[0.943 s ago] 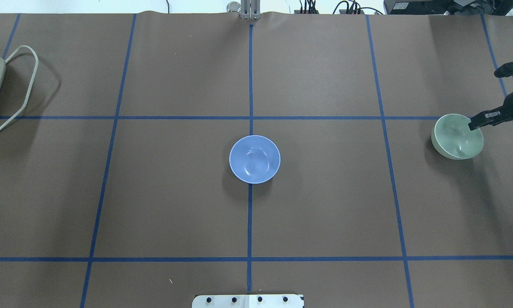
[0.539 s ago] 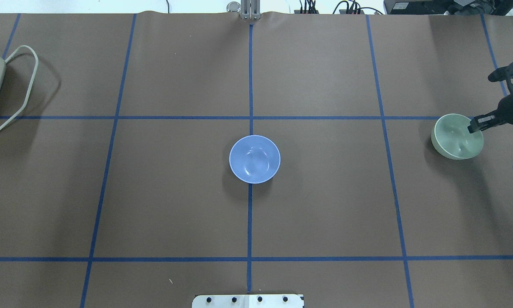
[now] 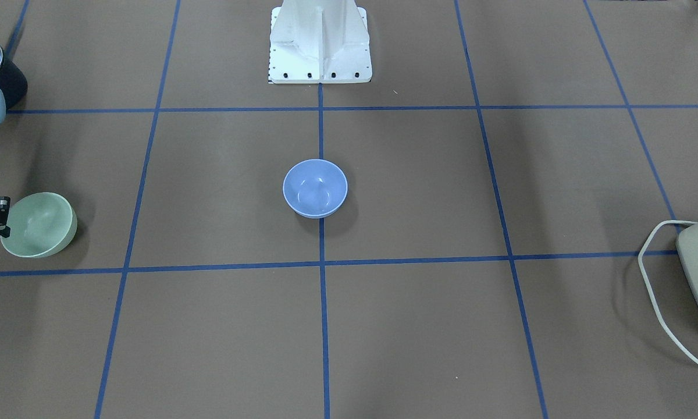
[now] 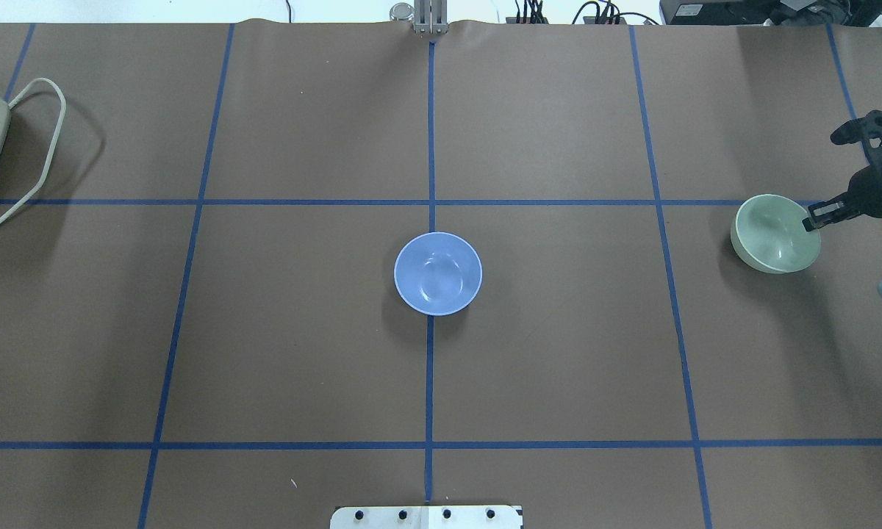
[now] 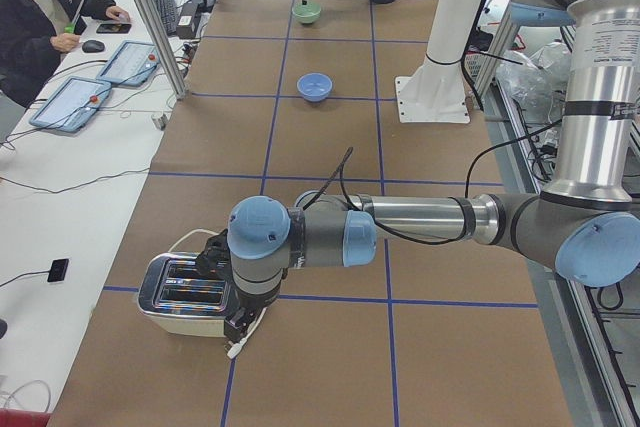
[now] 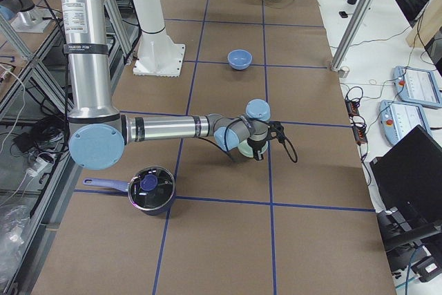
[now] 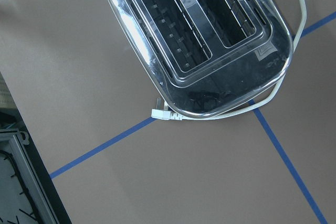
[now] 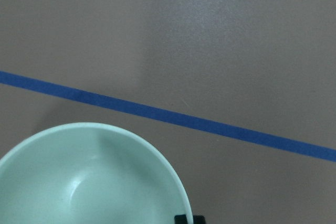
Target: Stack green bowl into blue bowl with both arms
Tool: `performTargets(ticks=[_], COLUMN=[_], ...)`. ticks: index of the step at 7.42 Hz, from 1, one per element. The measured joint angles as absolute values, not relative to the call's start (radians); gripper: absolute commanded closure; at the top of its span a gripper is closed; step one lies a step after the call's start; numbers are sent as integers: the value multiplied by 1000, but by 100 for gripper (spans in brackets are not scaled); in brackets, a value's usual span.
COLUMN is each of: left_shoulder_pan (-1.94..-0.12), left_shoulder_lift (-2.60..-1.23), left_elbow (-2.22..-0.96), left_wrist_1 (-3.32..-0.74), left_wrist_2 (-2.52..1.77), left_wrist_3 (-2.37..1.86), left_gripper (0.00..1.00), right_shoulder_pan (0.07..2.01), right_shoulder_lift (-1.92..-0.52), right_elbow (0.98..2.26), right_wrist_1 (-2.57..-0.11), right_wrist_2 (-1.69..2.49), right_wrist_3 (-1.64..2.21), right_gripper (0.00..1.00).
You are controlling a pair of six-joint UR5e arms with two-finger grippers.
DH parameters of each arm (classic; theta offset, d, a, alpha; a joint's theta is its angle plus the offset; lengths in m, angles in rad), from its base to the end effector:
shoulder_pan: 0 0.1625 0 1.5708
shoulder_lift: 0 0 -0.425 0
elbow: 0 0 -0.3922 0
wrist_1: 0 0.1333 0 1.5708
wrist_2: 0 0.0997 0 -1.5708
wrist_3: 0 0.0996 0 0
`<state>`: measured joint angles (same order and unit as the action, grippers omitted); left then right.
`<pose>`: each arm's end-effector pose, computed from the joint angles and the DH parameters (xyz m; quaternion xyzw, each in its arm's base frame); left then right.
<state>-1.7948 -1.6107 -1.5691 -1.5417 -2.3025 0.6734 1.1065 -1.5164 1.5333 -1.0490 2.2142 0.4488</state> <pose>-0.1782 -0.4817 0.6454 0.1590 0.3205 0.2097 0.9100 -0.1768 -0.5173 0.5975 0.0922 -0.3849 -0.0912 0.9138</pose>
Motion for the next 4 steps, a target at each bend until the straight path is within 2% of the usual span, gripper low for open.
performTargets(ticks=[2,4], left_shoulder_pan=[-1795,-1792], left_shoulder_lift=[-1602,-1584], left_elbow=[-1565,-1584], left_wrist_1=[-1541,-1540], left_wrist_2=[-2303,-2328], left_wrist_3=[660,422], left_gripper=[2,2], right_shoulder_pan=[1110,1067], right_shoulder_lift=[-1464,-1364], right_elbow=[1599,1669], right_wrist_1=[-1051,-1054], right_wrist_2=[2250,2267], right_wrist_3=[540,784], right_gripper=[100,100])
